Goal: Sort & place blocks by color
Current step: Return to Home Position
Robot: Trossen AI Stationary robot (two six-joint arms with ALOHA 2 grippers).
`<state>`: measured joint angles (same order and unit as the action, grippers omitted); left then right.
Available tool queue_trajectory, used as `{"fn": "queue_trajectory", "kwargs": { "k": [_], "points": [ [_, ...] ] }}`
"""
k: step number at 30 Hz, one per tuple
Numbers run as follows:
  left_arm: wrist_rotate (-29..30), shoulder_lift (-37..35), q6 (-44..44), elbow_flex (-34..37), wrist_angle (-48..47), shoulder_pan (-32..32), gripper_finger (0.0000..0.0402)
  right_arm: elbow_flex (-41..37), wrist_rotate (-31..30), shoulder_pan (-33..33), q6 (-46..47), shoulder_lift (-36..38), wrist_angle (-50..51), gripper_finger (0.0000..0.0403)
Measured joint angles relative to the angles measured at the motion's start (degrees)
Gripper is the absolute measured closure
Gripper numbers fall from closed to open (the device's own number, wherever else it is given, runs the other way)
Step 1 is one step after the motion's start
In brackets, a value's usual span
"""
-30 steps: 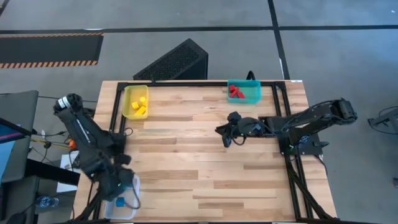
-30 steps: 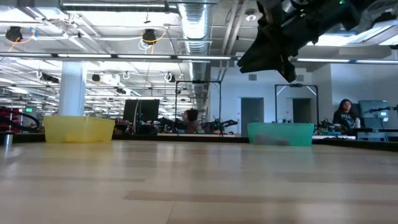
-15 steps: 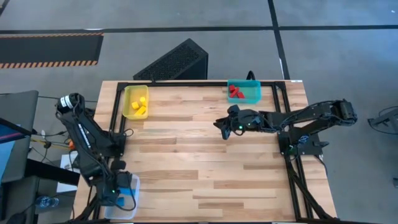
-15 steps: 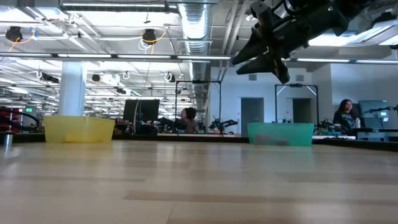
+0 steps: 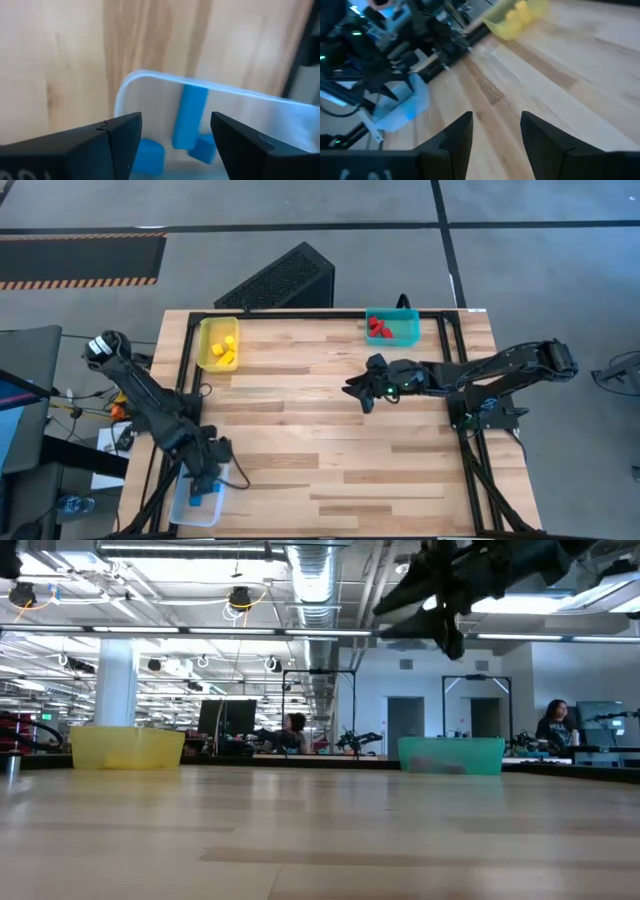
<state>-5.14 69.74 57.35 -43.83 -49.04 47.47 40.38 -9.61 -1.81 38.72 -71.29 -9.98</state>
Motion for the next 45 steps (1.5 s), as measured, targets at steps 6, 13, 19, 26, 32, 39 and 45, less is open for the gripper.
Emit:
{"fn": "queue_trajectory", "kwargs": {
  "k": [6, 13, 19, 26, 32, 39, 45],
  "points": [
    [-14.3, -2.2, -5.0, -2.8, 0.0, -7.3, 0.0202, 3.6, 5.9, -0.3, -7.6, 3.9, 0.3, 0.0266],
    [-8.0, -4.4, -11.7, -8.2, 1.1, -15.1, 0.0241, 5.7, 14.0, -0.3, -22.9, 11.0, 0.2, 0.0344],
    [10.1, -4.3, -22.7, -10.8, 6.4, -25.3, 0.0279, 5.6, 27.6, 0.8, -34.5, 13.9, -4.2, 0.0395],
    [8.5, -4.3, -44.7, -10.8, 26.4, -43.8, 0.0326, 5.6, 27.8, 5.2, -46.1, 12.5, -3.6, 0.0367],
    [-3.8, -4.3, -57.5, -8.3, 43.6, -58.5, 0.0391, 2.9, 30.5, 7.2, -45.8, 13.5, 0.5, 0.0396],
    [-17.5, -4.3, -62.3, 2.3, 63.1, -68.9, 0.0394, -6.4, 30.6, 7.6, -43.4, 22.4, -7.8, 0.0398],
    [-21.5, -8.4, -61.1, 4.3, 64.0, -74.8, 0.0394, -11.5, 26.4, 9.7, -40.3, 33.3, 0.1, 0.0399]
  ]
}}
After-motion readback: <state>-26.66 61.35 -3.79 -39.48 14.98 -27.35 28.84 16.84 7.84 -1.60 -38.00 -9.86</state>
